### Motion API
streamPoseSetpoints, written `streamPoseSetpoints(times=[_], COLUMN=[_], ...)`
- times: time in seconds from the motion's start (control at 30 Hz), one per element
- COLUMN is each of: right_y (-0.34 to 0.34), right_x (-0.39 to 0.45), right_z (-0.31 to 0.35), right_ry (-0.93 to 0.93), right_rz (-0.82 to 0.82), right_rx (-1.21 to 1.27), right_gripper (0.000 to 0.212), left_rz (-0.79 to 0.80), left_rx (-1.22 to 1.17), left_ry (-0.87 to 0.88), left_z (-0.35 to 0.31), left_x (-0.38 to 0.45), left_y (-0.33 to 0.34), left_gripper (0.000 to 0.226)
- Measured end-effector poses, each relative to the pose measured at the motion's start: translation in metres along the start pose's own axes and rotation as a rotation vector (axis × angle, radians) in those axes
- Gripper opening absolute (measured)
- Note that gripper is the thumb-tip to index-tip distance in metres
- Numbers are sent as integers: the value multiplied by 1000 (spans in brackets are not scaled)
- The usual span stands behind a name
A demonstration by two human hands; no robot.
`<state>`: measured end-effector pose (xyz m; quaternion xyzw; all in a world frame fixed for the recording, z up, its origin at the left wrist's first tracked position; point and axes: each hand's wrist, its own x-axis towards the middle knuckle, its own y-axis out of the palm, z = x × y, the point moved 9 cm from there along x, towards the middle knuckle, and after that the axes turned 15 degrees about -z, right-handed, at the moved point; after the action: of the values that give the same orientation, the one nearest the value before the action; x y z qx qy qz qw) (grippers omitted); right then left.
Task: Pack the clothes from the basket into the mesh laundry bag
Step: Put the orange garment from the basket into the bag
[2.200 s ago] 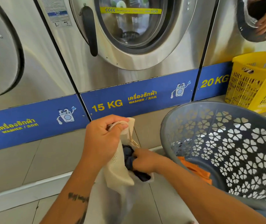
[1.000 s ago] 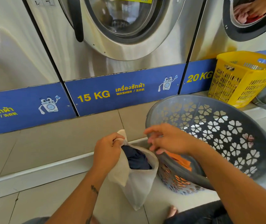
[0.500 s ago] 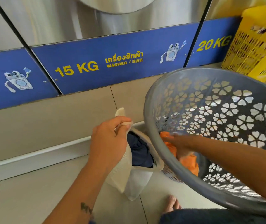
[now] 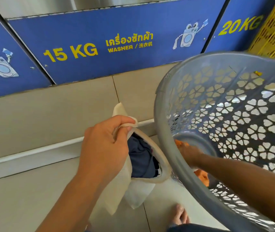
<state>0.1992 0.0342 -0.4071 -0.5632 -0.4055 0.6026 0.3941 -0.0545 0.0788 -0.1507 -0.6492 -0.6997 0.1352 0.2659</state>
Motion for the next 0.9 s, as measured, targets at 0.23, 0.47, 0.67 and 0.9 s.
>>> streamPoseSetpoints(times=[0.23, 0.47, 0.67, 0.9], right_y=[-125, -304, -369, -310], right_x=[-32, -122, -205, -180], right_z=[10, 18, 89, 197], right_ry=[-4, 164, 187, 36], right_rz=[-124, -710, -1165, -1071], right_rx=[123, 439, 914, 881], right_gripper=[59, 52, 45, 38], left_rz=[-84, -106, -123, -190], left_rx=[74, 45, -13, -60], left_ry=[13, 31, -32, -77], left_z=[1, -5, 3, 32], left_x=[2, -20, -35, -37], left_y=[-18, -43, -74, -116], left_gripper=[22, 23, 26, 31])
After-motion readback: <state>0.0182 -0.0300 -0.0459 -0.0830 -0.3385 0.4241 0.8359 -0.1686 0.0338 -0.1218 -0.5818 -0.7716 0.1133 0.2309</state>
